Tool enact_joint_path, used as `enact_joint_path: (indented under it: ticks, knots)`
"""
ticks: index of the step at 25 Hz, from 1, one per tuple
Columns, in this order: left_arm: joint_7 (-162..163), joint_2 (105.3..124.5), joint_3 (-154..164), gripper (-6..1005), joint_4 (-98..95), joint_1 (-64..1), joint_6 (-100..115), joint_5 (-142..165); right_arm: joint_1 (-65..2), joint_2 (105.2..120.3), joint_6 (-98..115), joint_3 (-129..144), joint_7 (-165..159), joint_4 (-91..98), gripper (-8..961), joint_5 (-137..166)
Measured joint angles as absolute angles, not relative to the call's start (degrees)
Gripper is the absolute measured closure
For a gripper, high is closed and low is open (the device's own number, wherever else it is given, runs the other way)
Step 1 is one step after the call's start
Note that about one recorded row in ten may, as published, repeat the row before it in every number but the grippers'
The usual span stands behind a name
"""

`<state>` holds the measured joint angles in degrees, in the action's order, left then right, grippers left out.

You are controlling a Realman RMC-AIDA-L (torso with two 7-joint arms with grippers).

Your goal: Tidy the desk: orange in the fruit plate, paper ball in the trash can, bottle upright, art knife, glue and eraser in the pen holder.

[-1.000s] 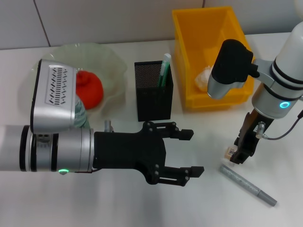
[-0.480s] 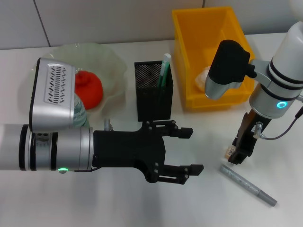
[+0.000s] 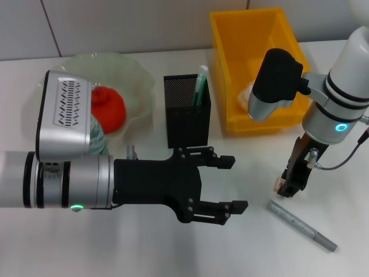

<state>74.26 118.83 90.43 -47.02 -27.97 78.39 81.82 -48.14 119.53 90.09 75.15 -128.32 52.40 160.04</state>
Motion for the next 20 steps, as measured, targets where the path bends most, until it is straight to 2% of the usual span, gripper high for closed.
enact_joint_path:
  ticks: [9,14,20]
  knots:
    - [74.18,118.83,90.44,213,-47.02,-28.03,78.4,81.83,-48.28,119.53,89.96,75.13,-128.85,52.0,605,160.04]
    - [74.17,118.83,90.44,213,-47.02,-28.04,78.4,81.83,-48.28,119.49,89.91,74.87,-129.07,52.3,687,160.04]
    - [74.18,118.83,90.43,213,-47.03,-28.04,78.4,81.83,-47.71,119.44,89.91,74.62,-129.44,54.26,692,160.05]
